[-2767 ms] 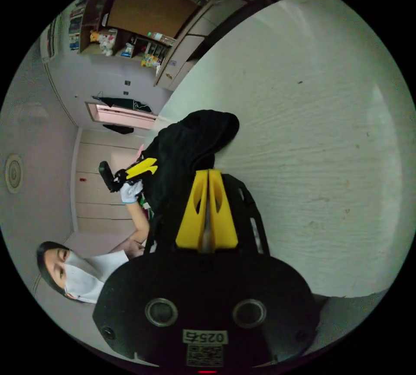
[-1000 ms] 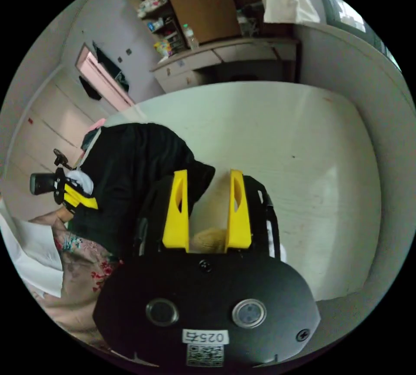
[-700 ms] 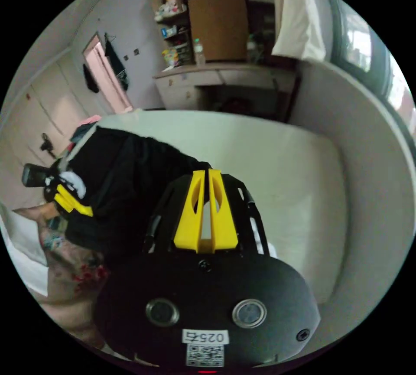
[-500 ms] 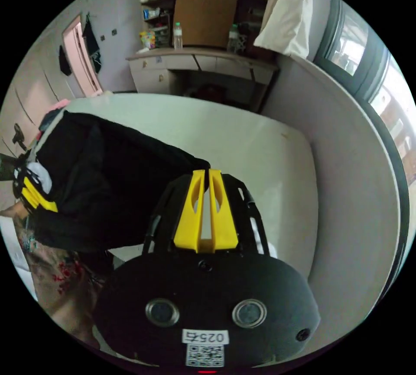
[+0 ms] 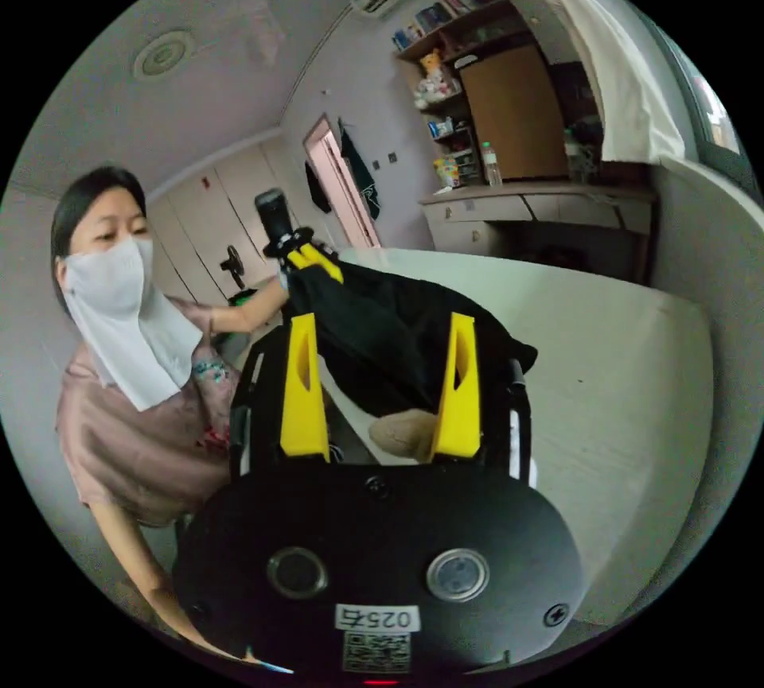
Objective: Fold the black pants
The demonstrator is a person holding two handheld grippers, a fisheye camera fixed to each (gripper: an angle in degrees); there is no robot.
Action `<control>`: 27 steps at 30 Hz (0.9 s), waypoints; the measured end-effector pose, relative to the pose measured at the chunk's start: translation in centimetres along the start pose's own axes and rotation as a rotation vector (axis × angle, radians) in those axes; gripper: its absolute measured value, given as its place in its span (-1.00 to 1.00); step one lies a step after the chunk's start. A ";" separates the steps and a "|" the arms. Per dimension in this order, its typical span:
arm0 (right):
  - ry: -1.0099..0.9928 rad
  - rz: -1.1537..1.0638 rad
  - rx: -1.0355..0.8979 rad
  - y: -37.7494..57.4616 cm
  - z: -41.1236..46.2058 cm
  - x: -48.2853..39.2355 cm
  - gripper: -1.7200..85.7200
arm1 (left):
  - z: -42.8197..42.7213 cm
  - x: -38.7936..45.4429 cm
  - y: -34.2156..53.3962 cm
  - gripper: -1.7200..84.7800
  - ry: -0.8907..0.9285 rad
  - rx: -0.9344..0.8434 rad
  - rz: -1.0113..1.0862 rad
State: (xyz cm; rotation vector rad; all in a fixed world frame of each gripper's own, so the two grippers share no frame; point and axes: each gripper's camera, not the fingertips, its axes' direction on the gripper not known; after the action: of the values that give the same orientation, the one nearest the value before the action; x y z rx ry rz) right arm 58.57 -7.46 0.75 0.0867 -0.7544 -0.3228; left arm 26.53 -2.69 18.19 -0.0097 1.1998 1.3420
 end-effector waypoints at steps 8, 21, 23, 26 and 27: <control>0.186 -0.007 -0.124 0.0 3.8 0.2 -0.70 | 4.4 -5.8 -4.9 -0.98 0.051 -0.050 -0.032; 0.018 0.525 -0.208 5.9 -0.3 12.0 -0.95 | 22.8 -12.7 -9.1 -0.89 0.012 -0.402 -0.195; -0.035 0.598 -0.171 7.1 -0.8 13.4 -0.95 | 20.9 -13.0 -9.1 -0.89 -0.044 -0.354 -0.209; -0.136 0.684 -0.116 8.8 -1.5 14.5 -0.95 | 17.0 -13.8 -8.1 -0.88 -0.160 -0.334 -0.209; -0.134 0.679 -0.098 9.1 -1.9 14.4 -0.94 | 15.3 -14.0 -7.3 -0.87 -0.175 -0.334 -0.205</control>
State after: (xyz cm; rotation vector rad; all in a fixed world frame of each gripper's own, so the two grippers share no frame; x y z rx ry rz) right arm 71.99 -3.46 10.64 -0.2835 -0.8532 0.2842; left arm 44.88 -5.63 29.91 -0.2424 0.7964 1.3183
